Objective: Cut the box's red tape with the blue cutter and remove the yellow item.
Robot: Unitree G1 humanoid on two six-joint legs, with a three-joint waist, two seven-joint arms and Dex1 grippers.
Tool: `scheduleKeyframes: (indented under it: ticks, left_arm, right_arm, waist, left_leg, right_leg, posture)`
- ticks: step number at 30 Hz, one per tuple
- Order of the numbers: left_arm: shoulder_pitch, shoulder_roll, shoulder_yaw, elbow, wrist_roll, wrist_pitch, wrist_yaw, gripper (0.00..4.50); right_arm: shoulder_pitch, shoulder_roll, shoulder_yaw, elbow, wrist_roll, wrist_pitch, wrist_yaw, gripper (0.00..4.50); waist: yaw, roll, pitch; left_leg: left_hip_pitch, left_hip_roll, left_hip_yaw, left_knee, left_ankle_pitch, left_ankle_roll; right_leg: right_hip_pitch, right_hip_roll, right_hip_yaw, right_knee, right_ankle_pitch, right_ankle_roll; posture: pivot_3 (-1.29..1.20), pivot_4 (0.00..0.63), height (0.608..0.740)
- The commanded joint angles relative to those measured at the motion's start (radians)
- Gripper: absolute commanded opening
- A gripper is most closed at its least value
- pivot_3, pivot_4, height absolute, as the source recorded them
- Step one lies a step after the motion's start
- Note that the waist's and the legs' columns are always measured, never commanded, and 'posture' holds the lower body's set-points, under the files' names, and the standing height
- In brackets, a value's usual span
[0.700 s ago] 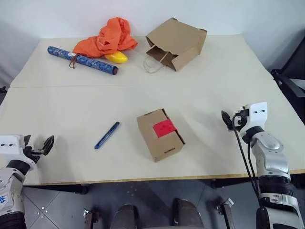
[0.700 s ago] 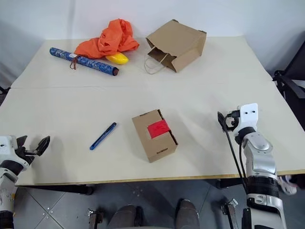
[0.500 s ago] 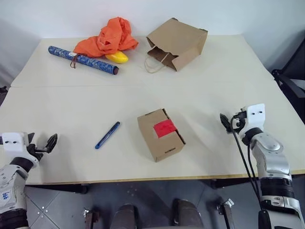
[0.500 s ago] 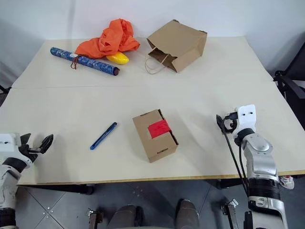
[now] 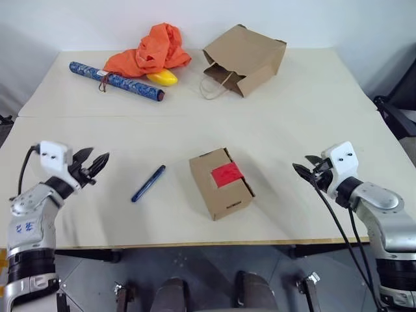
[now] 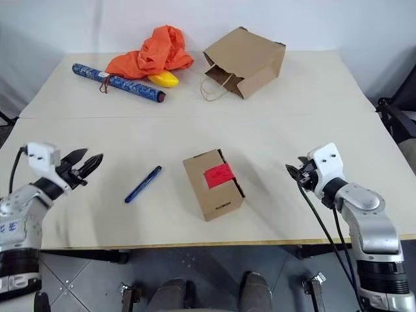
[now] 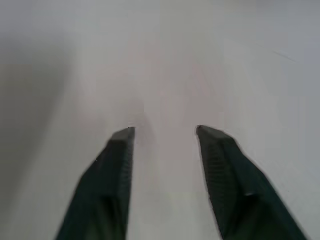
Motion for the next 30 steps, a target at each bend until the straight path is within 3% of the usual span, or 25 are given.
scheduleKeyframes:
  ticks: [1, 3, 6, 13, 18, 25, 30]
  left_arm:
    - [-0.085, 0.025, -0.063, 0.016, -0.002, 0.013, -0.089, 1.37]
    - [-0.132, 0.026, -0.099, 0.047, 0.015, 0.007, -0.125, 0.75]
    - [-0.241, 0.009, -0.171, 0.112, 0.035, -0.009, -0.199, 0.02]
    - [-0.486, -0.07, -0.301, 0.362, 0.124, -0.118, -0.306, 0.02]
    - [-0.617, -0.18, -0.364, 0.514, 0.169, -0.173, -0.356, 0.02]
    - [-0.675, -0.269, -0.409, 0.62, 0.207, -0.223, -0.44, 0.02]
    - [-0.641, -0.27, -0.48, 0.505, 0.216, -0.136, -0.59, 0.02]
  right_arm:
    - [0.042, -0.06, 0.001, -0.161, 0.09, 0.108, 0.08, 0.79]
    - [0.062, -0.084, 0.012, -0.208, 0.117, 0.149, 0.106, 0.1]
    - [0.11, -0.128, 0.031, -0.306, 0.174, 0.217, 0.153, 0.0]
    - [0.197, -0.235, 0.074, -0.489, 0.277, 0.342, 0.224, 0.0]
    - [0.172, -0.227, 0.189, -0.537, 0.302, 0.391, 0.207, 0.0]
    - [0.111, -0.121, 0.246, -0.503, 0.278, 0.353, 0.124, 0.0]
    - [0.058, 0.059, 0.199, -0.472, 0.301, 0.334, -0.001, 0.0]
  waist:
    - [0.002, 0.0, 0.0]
    - [0.005, -0.001, 0.0]
    - [0.012, -0.002, 0.001]
    - [0.03, -0.006, 0.002]
    - [0.036, -0.01, 0.003]
    - [0.034, -0.012, 0.004]
    - [0.034, -0.013, 0.004]
  left_leg:
    - [0.0, 0.0, 0.0, 0.0, 0.0, 0.0]
    - [0.0, 0.0, 0.0, 0.0, 0.0, 0.0]
    - [0.0, 0.0, 0.0, 0.0, 0.0, 0.0]
    - [-0.002, 0.0, 0.0, 0.003, -0.001, 0.001]
    - [-0.003, 0.0, 0.0, 0.003, -0.001, 0.001]
    - [-0.004, 0.0, 0.0, 0.004, -0.001, 0.001]
    - [-0.004, 0.0, 0.0, 0.005, -0.001, 0.001]
  right_leg:
    - [0.0, 0.001, 0.0, 0.0, 0.0, 0.0]
    - [0.0, 0.001, 0.0, -0.001, 0.0, 0.0]
    - [0.0, 0.001, 0.0, -0.001, 0.0, 0.0]
    - [0.0, 0.001, 0.0, -0.003, 0.0, 0.0]
    - [0.0, 0.001, -0.001, -0.003, 0.0, 0.0]
    - [0.0, 0.002, -0.001, -0.003, 0.0, 0.0]
    - [-0.001, 0.002, -0.001, -0.003, 0.0, 0.0]
  posture:
    - [0.0, 0.15, 0.74]
    - [0.0, 0.15, 0.74]
    - [0.0, 0.15, 0.74]
    - [0.0, 0.15, 0.74]
    - [0.0, 0.15, 0.74]
    - [0.0, 0.15, 0.74]
    - [0.0, 0.15, 0.74]
